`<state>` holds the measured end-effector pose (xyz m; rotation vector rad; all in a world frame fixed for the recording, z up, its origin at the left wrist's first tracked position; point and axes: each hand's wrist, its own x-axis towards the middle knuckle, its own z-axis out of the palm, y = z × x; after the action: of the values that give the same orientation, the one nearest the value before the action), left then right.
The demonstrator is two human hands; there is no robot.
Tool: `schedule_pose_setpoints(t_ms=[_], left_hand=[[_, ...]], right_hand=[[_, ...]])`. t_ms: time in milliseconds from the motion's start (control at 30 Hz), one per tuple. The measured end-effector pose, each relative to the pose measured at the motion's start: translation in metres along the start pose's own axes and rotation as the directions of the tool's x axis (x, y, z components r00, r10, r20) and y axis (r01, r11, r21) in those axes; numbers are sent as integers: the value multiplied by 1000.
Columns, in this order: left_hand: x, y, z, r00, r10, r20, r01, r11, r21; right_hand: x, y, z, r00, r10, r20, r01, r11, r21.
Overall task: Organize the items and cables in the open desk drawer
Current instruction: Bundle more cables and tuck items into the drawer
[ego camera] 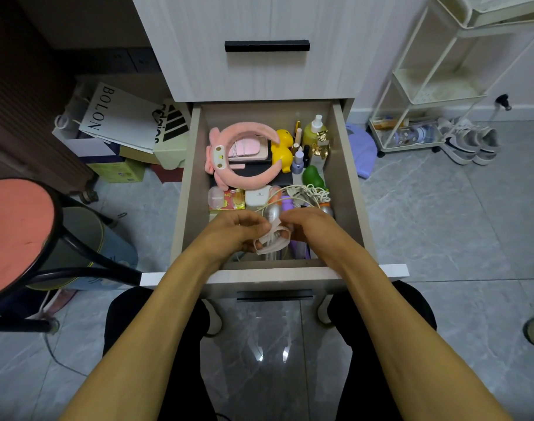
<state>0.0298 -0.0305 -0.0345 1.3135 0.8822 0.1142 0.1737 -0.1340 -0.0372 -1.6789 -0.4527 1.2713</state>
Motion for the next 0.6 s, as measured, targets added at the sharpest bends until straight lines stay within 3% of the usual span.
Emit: schedule_pose_setpoints(t_ms=[133, 233, 367, 600], left_hand=[[2, 0, -1, 1000, 11, 8, -12, 999, 37], [1, -1, -1, 997, -23, 73, 14, 992, 121], [0, 2, 2, 994, -94, 53, 84, 982, 167], [1, 0, 1, 1000, -10, -2, 10, 964, 265]], right_hand=[[-4, 2, -2, 994, -87, 68, 95, 988, -120], [-5, 2, -4, 988, -144, 53, 149, 985, -91], [-3, 3, -5, 990, -142, 17, 143, 987, -76], [-2, 5, -5, 987, -163, -2, 162, 983, -87]])
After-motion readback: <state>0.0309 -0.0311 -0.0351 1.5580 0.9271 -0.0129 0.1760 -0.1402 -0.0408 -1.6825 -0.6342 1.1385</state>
